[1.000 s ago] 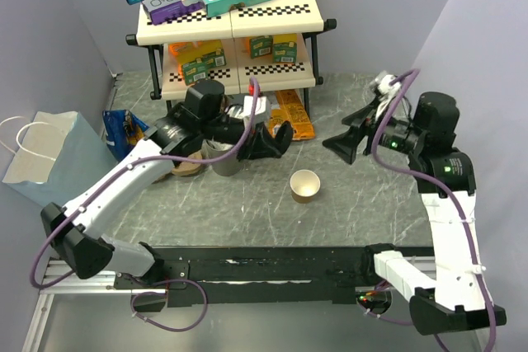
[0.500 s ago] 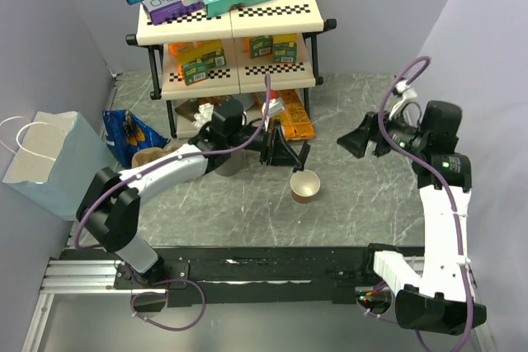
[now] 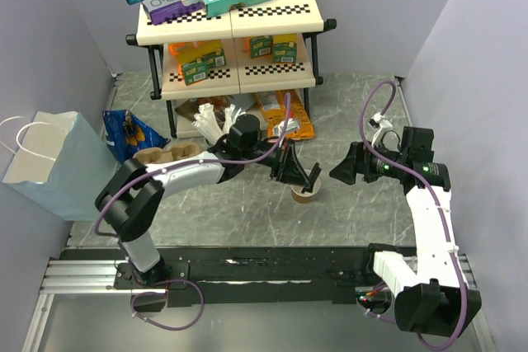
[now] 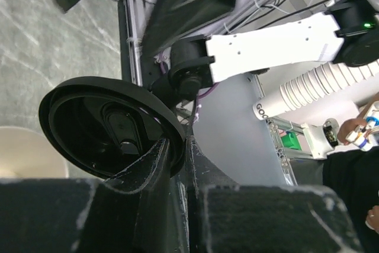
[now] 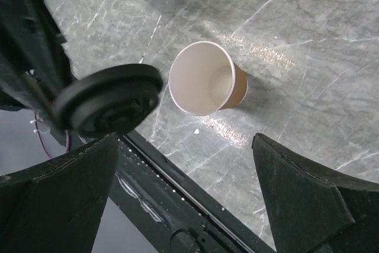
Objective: Pack the takeout coffee
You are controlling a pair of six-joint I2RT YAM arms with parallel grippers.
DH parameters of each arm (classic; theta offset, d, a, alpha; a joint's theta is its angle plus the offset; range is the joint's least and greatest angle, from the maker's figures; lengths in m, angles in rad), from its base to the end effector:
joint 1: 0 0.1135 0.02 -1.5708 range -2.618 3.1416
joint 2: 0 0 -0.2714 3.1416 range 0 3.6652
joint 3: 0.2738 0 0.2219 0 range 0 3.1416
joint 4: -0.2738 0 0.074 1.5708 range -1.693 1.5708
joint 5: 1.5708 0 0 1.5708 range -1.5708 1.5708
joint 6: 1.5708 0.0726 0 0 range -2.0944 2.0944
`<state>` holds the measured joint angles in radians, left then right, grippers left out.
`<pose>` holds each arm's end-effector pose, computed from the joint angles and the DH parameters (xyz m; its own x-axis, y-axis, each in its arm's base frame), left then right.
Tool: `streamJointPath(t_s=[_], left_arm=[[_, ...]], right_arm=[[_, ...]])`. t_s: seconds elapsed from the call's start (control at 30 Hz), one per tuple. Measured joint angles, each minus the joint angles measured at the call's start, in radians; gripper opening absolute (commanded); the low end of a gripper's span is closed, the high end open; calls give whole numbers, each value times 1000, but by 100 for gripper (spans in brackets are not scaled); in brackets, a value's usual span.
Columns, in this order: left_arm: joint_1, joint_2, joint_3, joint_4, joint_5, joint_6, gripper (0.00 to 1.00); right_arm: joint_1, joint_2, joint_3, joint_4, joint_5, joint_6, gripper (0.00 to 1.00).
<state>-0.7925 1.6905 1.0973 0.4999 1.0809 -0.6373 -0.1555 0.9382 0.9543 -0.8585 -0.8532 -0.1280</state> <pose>0.2147 -0.3090 0.3032 -0.6190 0.2290 -0.7513 0.7261 -0.1978 -0.6585 0.1598 0.0303 0.3050 -0.6810 0.0218 -0.7320 -0.4845 0.7361 0.4726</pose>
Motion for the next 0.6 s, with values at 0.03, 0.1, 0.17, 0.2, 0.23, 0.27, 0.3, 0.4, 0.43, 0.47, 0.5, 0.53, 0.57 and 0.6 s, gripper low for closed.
streamJointPath(t_s=[0.03,0.1,0.17,0.2,0.23,0.27,0.3,0.4,0.43,0.47,0.5,0.53,0.57,0.6], left_arm=[[0,18,0,13,5,-8,2],[0,58,0,42,16,-31,1],[1,96,0,87,29,-65,1],[2,113,0,109,37,-85,1],[2,132,0,134,45,-105,1],[2,146,0,155,50,-122,1],[2,162,0,179,57,-142,1],[2,188,0,220,68,-178,1],[2,197,0,235,71,-192,1],[2,200,1,240,72,-196,1],[2,203,2,241,74,-196,1],[2,206,5,241,75,-196,1],[2,209,7,241,75,-196,1],[2,212,11,242,75,-196,1]], right_arm=[[0,0,-7,5,0,0,100],[0,0,-14,9,0,4,100],[0,1,-18,15,0,7,100],[0,2,-19,16,2,8,100],[0,2,-19,18,4,8,100],[0,4,-19,20,5,8,100],[0,6,-19,23,9,8,100],[0,13,-20,31,18,2,100],[0,16,-24,38,19,-3,100],[0,18,-26,41,21,-7,100],[0,22,-27,43,21,-12,100],[0,28,-27,45,21,-18,100],[0,34,-27,50,21,-22,100],[0,41,-27,55,21,-25,100]])
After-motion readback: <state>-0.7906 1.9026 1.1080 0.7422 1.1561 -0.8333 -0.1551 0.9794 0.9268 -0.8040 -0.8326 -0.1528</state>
